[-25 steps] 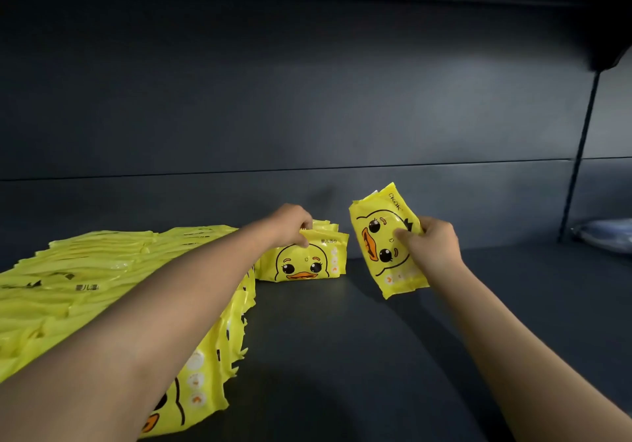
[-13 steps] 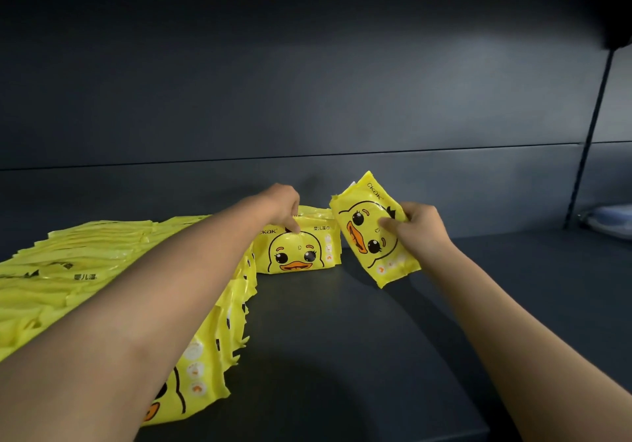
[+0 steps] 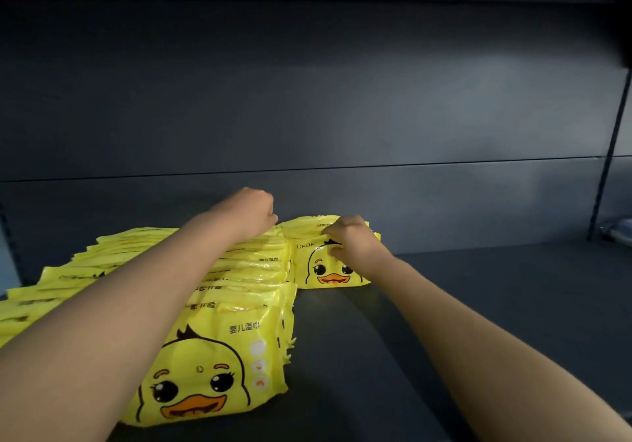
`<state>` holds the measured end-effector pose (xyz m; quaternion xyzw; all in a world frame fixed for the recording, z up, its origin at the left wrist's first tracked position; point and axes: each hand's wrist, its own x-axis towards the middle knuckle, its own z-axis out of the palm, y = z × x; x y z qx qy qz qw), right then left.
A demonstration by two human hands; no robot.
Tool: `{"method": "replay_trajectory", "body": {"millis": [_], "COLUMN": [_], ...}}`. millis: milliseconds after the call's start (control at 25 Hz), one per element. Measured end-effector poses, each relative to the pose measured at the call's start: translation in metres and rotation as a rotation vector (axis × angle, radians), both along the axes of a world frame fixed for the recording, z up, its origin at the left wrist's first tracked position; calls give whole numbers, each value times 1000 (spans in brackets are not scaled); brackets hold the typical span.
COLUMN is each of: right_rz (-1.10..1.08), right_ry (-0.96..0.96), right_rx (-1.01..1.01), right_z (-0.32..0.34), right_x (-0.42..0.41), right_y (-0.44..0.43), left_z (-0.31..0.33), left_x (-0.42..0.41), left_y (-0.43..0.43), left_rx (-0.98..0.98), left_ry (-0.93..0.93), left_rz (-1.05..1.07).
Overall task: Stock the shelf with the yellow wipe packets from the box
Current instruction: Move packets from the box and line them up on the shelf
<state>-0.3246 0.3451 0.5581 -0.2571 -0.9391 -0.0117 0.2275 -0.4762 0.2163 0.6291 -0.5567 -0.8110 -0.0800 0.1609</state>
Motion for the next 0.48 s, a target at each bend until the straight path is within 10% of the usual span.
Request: {"method": "replay_trajectory", "body": {"millis": [480], "right_rz": [-108], "right_ry": [-110], "right_rx": [58], "right_z": [1], "right_x": [2], "right_y": [-10], "left_z": [-2], "left_x": [12], "left_y": [-13], "left_rx": [19], "left_ry": [11], "left_rz": [-46]}}
